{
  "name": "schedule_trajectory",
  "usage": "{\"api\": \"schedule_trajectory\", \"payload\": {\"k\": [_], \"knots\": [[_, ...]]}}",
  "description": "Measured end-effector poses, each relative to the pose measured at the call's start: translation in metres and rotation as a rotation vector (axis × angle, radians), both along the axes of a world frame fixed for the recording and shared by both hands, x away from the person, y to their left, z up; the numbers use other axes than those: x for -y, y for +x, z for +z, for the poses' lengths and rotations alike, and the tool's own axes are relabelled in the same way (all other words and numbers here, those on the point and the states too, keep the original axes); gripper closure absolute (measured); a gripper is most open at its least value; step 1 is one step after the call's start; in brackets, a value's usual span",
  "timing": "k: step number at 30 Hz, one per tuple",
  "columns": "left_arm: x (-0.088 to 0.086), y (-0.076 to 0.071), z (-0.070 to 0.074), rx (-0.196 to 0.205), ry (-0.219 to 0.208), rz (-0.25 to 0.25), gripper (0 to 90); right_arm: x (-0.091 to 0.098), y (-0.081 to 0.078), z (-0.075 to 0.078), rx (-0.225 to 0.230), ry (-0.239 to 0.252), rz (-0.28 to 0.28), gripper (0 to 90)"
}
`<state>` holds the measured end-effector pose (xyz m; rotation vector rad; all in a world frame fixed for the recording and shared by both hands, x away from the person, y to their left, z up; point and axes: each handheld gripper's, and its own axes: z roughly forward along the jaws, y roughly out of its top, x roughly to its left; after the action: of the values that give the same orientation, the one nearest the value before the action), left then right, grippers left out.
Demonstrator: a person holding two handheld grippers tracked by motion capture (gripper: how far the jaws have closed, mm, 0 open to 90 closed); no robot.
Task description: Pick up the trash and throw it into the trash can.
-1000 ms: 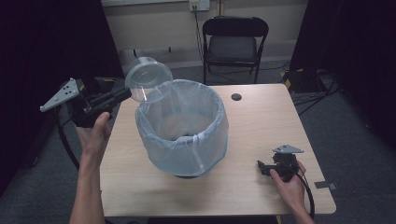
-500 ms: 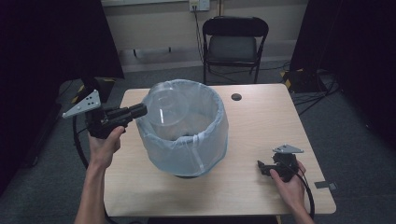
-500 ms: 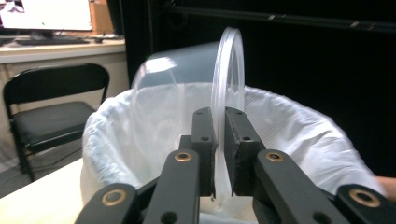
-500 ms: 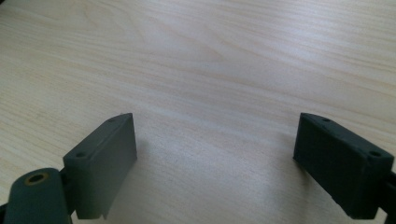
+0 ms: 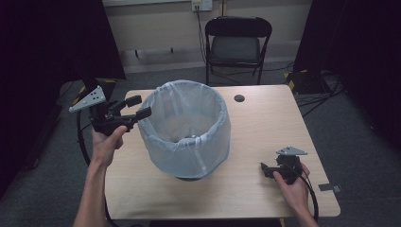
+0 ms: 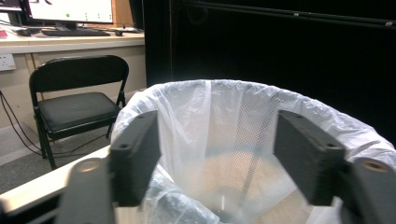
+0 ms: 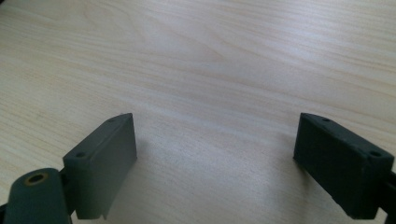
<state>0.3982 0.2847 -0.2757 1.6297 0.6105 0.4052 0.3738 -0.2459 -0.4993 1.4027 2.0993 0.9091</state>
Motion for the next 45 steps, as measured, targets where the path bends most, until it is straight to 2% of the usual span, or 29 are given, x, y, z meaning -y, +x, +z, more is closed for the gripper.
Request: {"api": "schedule_trajectory", "payload": {"k": [2,3,7,10,14,16,20,24,30,32,33,35,36,39,40,41,45], "knots": [[-0.001,-0.002,0.001,0.020,0.016,0.011,26.4,0.000,0.000,0.000,0.000,0.000,-0.001,12.0],[-0.004,-0.003,0.001,0.018,0.013,0.025,21.3,0.000,0.000,0.000,0.000,-0.001,-0.001,11.9],[-0.009,-0.006,0.002,0.008,0.016,0.064,14.8,0.000,0.000,0.000,0.000,0.000,-0.001,12.0],[-0.016,-0.011,0.002,0.005,0.041,0.120,15.4,0.000,0.000,0.000,0.000,0.000,-0.001,11.9],[-0.029,-0.022,-0.005,0.023,0.055,0.164,15.3,0.000,0.000,0.000,0.000,0.000,-0.001,12.0],[-0.032,-0.024,-0.006,0.024,0.061,0.167,15.3,0.000,0.000,0.000,0.000,0.000,-0.001,12.0],[-0.039,-0.031,-0.013,0.007,0.110,0.219,15.5,0.000,0.000,0.000,0.000,0.000,-0.001,12.0],[-0.046,-0.036,-0.023,-0.013,0.117,0.251,15.5,0.000,0.000,0.000,0.000,0.000,-0.001,12.0],[-0.050,-0.041,-0.043,-0.036,0.161,0.299,15.5,0.000,0.000,0.000,0.000,-0.001,-0.001,12.0],[-0.051,-0.044,-0.055,-0.042,0.182,0.325,15.7,0.000,0.000,0.000,0.000,0.000,-0.001,12.0],[-0.051,-0.044,-0.055,-0.042,0.182,0.325,15.8,0.000,0.000,0.000,0.000,0.000,-0.001,12.0],[-0.051,-0.046,-0.070,-0.066,0.189,0.329,15.9,0.000,0.000,0.000,0.000,0.000,-0.001,12.0],[-0.051,-0.046,-0.070,-0.066,0.189,0.329,15.8,0.000,0.000,0.000,0.000,0.000,-0.001,12.0],[-0.050,-0.049,-0.085,-0.086,0.208,0.334,15.8,0.000,0.000,0.000,0.000,0.000,-0.001,12.0],[-0.049,-0.051,-0.091,-0.079,0.212,0.346,15.8,0.000,0.000,0.000,0.000,0.000,-0.001,12.0],[-0.048,-0.054,-0.101,-0.090,0.204,0.351,15.8,0.000,0.000,0.000,0.000,0.000,-0.001,11.9],[-0.048,-0.056,-0.117,-0.127,0.238,0.370,15.9,0.000,0.000,0.000,0.000,0.000,-0.001,12.0]]}}
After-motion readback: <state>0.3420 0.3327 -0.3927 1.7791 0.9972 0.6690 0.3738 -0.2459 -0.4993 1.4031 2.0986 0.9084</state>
